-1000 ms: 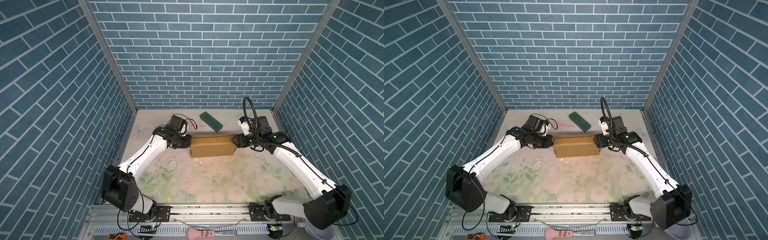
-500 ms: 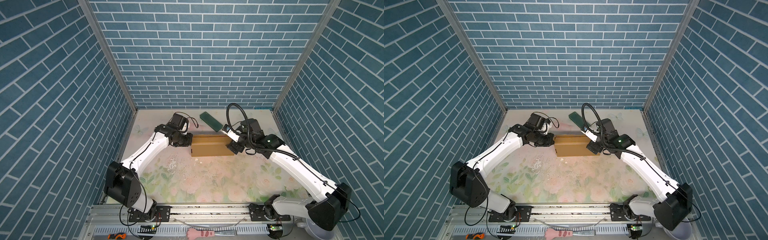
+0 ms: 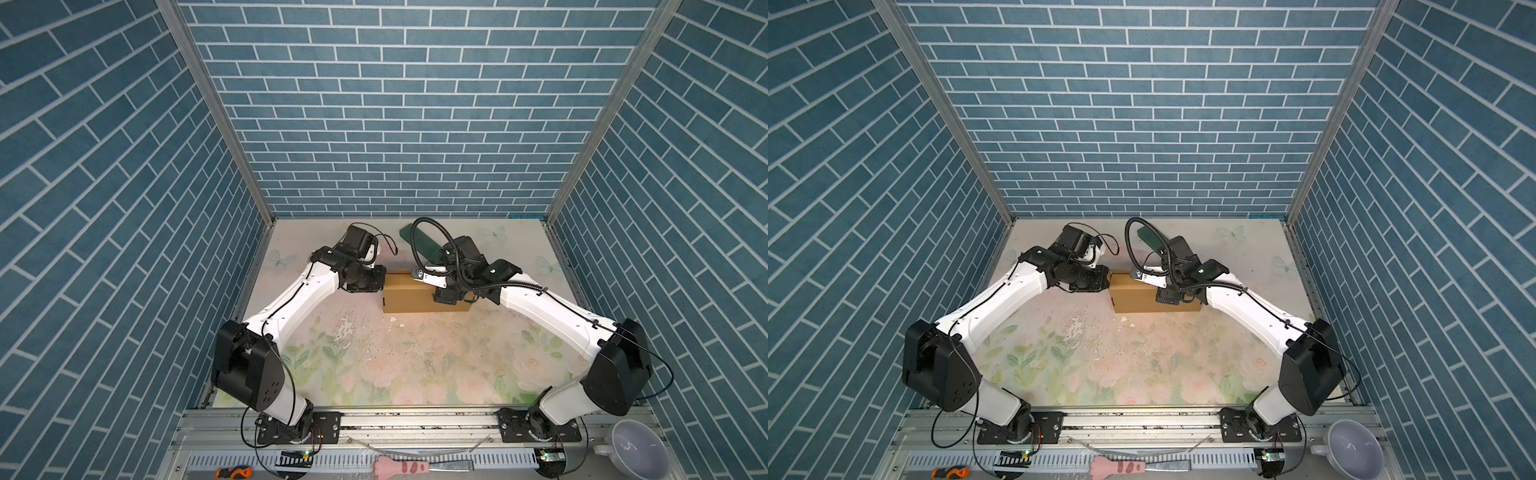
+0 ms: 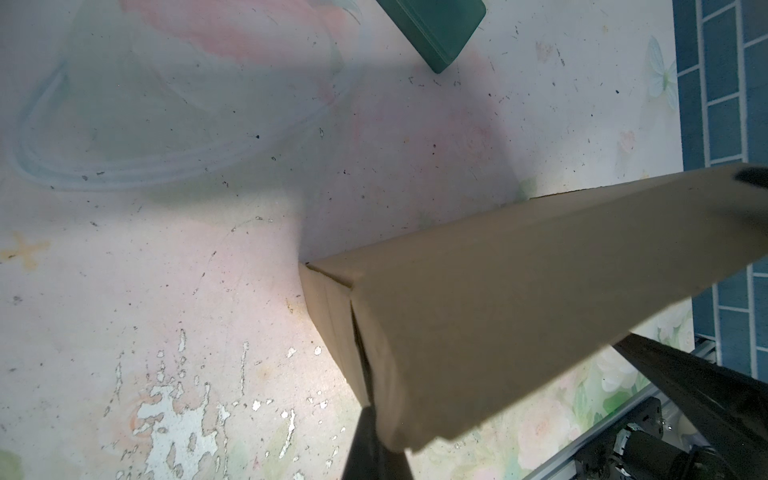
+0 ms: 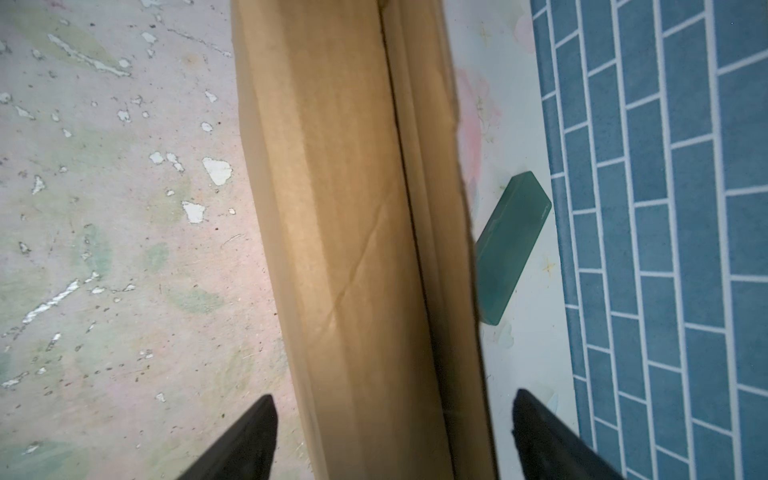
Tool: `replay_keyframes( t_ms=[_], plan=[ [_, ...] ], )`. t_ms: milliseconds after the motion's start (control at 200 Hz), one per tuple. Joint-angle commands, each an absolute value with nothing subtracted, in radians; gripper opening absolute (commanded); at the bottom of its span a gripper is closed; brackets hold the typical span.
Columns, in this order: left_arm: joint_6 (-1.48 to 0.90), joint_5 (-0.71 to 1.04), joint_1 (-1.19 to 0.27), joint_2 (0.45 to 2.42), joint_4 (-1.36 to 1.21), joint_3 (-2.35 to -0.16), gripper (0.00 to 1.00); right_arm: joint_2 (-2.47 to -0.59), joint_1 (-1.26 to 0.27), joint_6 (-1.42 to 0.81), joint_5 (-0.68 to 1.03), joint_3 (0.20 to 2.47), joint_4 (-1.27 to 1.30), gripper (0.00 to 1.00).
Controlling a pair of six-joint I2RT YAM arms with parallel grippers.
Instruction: Fold the paper box
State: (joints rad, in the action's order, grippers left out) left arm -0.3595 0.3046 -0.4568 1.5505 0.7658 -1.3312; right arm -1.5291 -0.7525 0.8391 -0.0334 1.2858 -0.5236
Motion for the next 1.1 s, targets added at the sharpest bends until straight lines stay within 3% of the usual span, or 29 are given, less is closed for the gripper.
replay_keyframes(
  t_ms=[0, 375, 590, 635, 765, 1005, 1095],
  plan=[
    [-0.344, 0.285, -0.461, 1.597, 0.853, -1.317, 0.0, -1.527, -0.773, 0.902, -0.062, 1.306, -0.486, 0.78],
    [-0.351, 0.303, -0.462, 1.595, 0.836, -1.304, 0.0, -1.487, -0.843, 0.885, -0.187, 1.182, -0.313, 0.55],
    [-0.35, 0.31, -0.46, 1.602, 0.829, -1.312, 0.0, -1.464, -0.87, 0.884, -0.229, 1.117, -0.216, 0.48],
    [-0.349, 0.312, -0.461, 1.602, 0.828, -1.314, 0.0, -1.456, -0.872, 0.878, -0.221, 1.112, -0.216, 0.51],
    [-0.344, 0.307, -0.461, 1.6, 0.838, -1.317, 0.0, -1.421, -0.87, 0.834, -0.146, 1.131, -0.286, 0.69],
    [-0.347, 0.302, -0.461, 1.597, 0.835, -1.31, 0.0, -1.47, -0.842, 0.749, 0.001, 1.268, -0.525, 0.82],
    [-0.347, 0.3, -0.461, 1.595, 0.835, -1.311, 0.0, -1.506, -0.842, 0.754, -0.037, 1.275, -0.534, 0.86]
  ],
)
